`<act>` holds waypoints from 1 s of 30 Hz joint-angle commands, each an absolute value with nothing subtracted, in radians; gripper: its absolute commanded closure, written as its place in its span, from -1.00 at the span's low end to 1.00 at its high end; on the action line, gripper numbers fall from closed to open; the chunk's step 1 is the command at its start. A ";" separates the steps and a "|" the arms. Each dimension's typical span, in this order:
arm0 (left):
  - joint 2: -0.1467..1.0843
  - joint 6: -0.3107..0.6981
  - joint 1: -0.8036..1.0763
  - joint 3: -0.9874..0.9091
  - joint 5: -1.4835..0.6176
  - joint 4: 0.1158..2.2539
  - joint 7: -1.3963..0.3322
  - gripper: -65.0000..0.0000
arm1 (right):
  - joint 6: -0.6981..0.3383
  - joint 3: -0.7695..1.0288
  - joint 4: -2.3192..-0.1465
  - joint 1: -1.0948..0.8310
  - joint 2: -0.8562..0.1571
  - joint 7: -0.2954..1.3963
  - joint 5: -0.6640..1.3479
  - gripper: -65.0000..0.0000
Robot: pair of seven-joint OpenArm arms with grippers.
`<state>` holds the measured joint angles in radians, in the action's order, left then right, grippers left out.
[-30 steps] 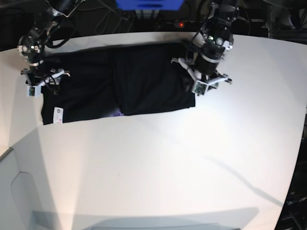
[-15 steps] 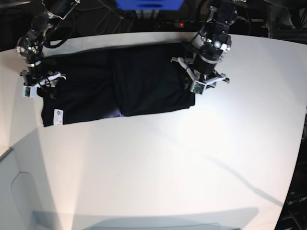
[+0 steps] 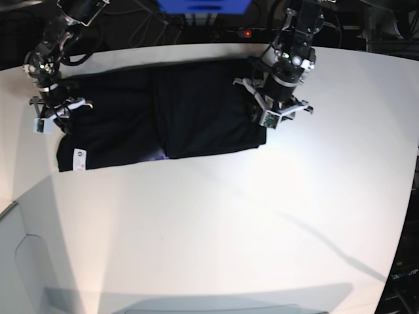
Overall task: Fold the T-shirt properly
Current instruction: 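Lift the strip end in the right gripper and fold it toward the left gripper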
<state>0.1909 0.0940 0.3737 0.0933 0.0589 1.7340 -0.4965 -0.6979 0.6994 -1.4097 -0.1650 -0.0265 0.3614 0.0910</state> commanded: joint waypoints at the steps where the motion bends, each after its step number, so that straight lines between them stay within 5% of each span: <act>1: 0.194 0.088 0.374 0.090 0.062 1.745 -0.487 0.25 | -0.698 0.682 -1.415 -0.189 -0.031 0.435 0.044 1.00; 12: 0.194 0.087 0.374 0.090 0.062 1.748 -0.487 0.25 | -0.698 0.662 -1.685 -0.197 0.010 0.435 0.051 1.00; 23: 0.194 0.084 0.374 0.090 0.062 1.747 -0.489 0.25 | -0.698 0.648 -1.926 -0.203 0.157 0.444 0.051 1.00; 30: 0.194 0.084 0.374 0.090 0.064 1.747 -0.496 0.25 | -0.698 0.371 -1.982 -0.309 0.157 0.435 0.082 1.00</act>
<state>0.1905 0.0933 0.3737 0.0925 0.0597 1.7340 -0.4976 -0.6971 0.3698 -1.9537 -0.3122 0.1574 0.4755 0.0505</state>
